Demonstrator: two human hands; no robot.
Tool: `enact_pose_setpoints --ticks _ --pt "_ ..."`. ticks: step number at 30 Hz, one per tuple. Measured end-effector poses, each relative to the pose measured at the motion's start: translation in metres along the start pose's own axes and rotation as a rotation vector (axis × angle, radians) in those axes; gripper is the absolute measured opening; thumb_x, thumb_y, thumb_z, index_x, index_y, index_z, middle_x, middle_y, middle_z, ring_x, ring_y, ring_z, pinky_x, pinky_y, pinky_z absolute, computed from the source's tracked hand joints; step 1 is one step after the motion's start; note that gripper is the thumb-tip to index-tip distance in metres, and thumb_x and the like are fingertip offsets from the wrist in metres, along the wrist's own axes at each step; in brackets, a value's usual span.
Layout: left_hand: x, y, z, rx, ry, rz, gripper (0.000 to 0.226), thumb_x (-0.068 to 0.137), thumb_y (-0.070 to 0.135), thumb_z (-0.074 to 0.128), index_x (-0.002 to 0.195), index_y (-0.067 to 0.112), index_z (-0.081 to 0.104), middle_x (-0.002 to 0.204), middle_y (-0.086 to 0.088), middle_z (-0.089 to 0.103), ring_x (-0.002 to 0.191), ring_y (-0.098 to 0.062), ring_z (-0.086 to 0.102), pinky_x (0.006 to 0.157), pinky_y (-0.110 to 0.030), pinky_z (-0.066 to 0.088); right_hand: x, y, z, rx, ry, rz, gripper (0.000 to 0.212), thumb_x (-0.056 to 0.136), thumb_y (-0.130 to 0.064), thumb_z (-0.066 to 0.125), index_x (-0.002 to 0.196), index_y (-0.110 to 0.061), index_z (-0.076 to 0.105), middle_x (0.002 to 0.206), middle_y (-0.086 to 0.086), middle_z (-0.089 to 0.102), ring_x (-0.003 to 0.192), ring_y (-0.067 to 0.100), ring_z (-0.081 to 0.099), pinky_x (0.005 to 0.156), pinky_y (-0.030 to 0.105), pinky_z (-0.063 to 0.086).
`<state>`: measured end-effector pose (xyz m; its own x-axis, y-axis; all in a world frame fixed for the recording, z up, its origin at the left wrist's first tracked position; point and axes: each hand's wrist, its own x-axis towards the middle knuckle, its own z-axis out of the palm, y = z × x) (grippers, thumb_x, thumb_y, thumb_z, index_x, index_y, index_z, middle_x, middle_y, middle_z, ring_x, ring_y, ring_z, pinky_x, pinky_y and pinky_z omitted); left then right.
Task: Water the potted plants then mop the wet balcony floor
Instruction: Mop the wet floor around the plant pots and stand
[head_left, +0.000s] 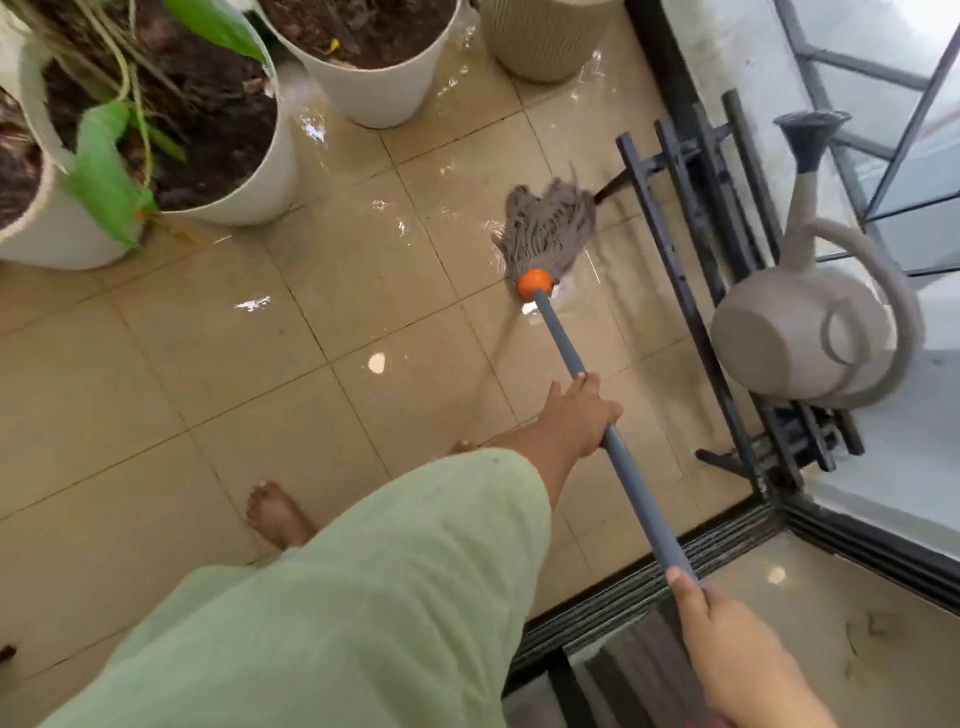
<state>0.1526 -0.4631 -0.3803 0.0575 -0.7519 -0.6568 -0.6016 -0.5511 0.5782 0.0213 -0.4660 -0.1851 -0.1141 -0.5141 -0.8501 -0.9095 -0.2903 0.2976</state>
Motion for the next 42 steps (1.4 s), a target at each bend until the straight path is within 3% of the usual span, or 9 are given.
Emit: enact_pose_setpoints --ticks 6,12,21,24,26,30,34,37,42 --pt "-0.094 -0.044 0.013 0.054 -0.1 -0.044 0.034 0.095 0.021 0.053 0.129 0.016 0.049 0.155 -0.019 0.01 0.144 -0.039 0.01 0.11 -0.054 0.022 -0.047 -0.039 0.065 -0.067 -0.196 0.072 0.063 0.098 -0.052 0.012 0.14 -0.012 0.038 0.144 0.007 0.043 0.132 0.015 0.042 0.102 0.02 0.033" --pt "-0.176 -0.141 0.043 -0.017 -0.036 -0.135 0.035 0.094 0.029 0.052 0.128 0.02 0.049 0.149 -0.021 0.023 0.142 -0.038 0.017 0.109 -0.049 0.03 -0.098 -0.081 0.116 -0.016 -0.197 -0.065 0.058 0.095 -0.057 0.022 0.113 -0.015 0.058 0.101 0.004 0.061 0.095 0.019 0.058 0.085 0.028 0.045" --pt "-0.321 -0.322 0.082 -0.34 0.184 -0.525 0.028 0.091 0.019 0.055 0.118 0.015 0.055 0.136 -0.02 0.031 0.138 -0.039 0.024 0.107 -0.045 0.038 -0.157 -0.233 0.185 -0.348 -0.175 -0.497 0.053 0.099 -0.046 0.03 0.129 -0.006 0.048 0.112 0.016 0.06 0.105 0.031 0.059 0.075 0.029 0.039" --pt "-0.363 -0.355 0.105 -0.485 0.346 -0.663 0.029 0.09 0.016 0.054 0.119 0.012 0.056 0.133 -0.022 0.035 0.131 -0.041 0.033 0.106 -0.044 0.038 -0.177 -0.277 0.202 -0.54 -0.15 -0.589 0.054 0.101 -0.043 0.026 0.136 -0.006 0.042 0.129 0.022 0.052 0.118 0.033 0.052 0.093 0.036 0.042" --pt "-0.385 -0.363 0.122 -0.585 0.466 -0.779 0.036 0.089 0.009 0.053 0.125 0.01 0.054 0.14 -0.022 0.034 0.129 -0.041 0.037 0.106 -0.045 0.039 -0.187 -0.295 0.215 -0.662 -0.094 -0.67 0.05 0.1 -0.043 0.025 0.125 -0.009 0.052 0.124 0.017 0.056 0.119 0.031 0.049 0.098 0.039 0.038" --pt "-0.392 -0.362 0.153 -0.704 0.594 -0.872 0.02 0.089 0.01 0.054 0.108 0.006 0.056 0.134 -0.022 0.035 0.117 -0.041 0.045 0.097 -0.041 0.044 -0.186 -0.301 0.23 -0.758 0.009 -0.762 0.045 0.098 -0.046 0.033 0.11 -0.011 0.059 0.109 0.011 0.063 0.102 0.027 0.059 0.077 0.032 0.041" --pt "-0.37 -0.353 0.146 -0.701 0.605 -0.851 0.018 0.09 0.013 0.056 0.106 0.004 0.057 0.133 -0.029 0.035 0.121 -0.046 0.038 0.099 -0.045 0.042 -0.163 -0.294 0.209 -0.721 0.051 -0.772 0.043 0.097 -0.046 0.035 0.107 -0.013 0.059 0.093 0.007 0.06 0.083 0.024 0.055 0.068 0.03 0.04" --pt "-0.336 -0.34 0.119 -0.664 0.639 -0.845 0.029 0.089 0.007 0.054 0.118 0.005 0.056 0.14 -0.024 0.032 0.129 -0.043 0.034 0.106 -0.046 0.038 -0.138 -0.286 0.177 -0.679 0.055 -0.762 0.044 0.097 -0.048 0.036 0.109 -0.012 0.058 0.097 0.01 0.061 0.086 0.027 0.056 0.068 0.03 0.037" --pt "-0.257 -0.305 0.072 -0.586 0.645 -0.715 0.021 0.093 0.021 0.057 0.107 0.005 0.057 0.123 -0.025 0.04 0.122 -0.043 0.037 0.1 -0.041 0.039 -0.096 -0.26 0.11 -0.603 0.103 -0.733 0.048 0.097 -0.049 0.034 0.11 -0.01 0.058 0.103 0.012 0.062 0.085 0.026 0.053 0.07 0.03 0.038"
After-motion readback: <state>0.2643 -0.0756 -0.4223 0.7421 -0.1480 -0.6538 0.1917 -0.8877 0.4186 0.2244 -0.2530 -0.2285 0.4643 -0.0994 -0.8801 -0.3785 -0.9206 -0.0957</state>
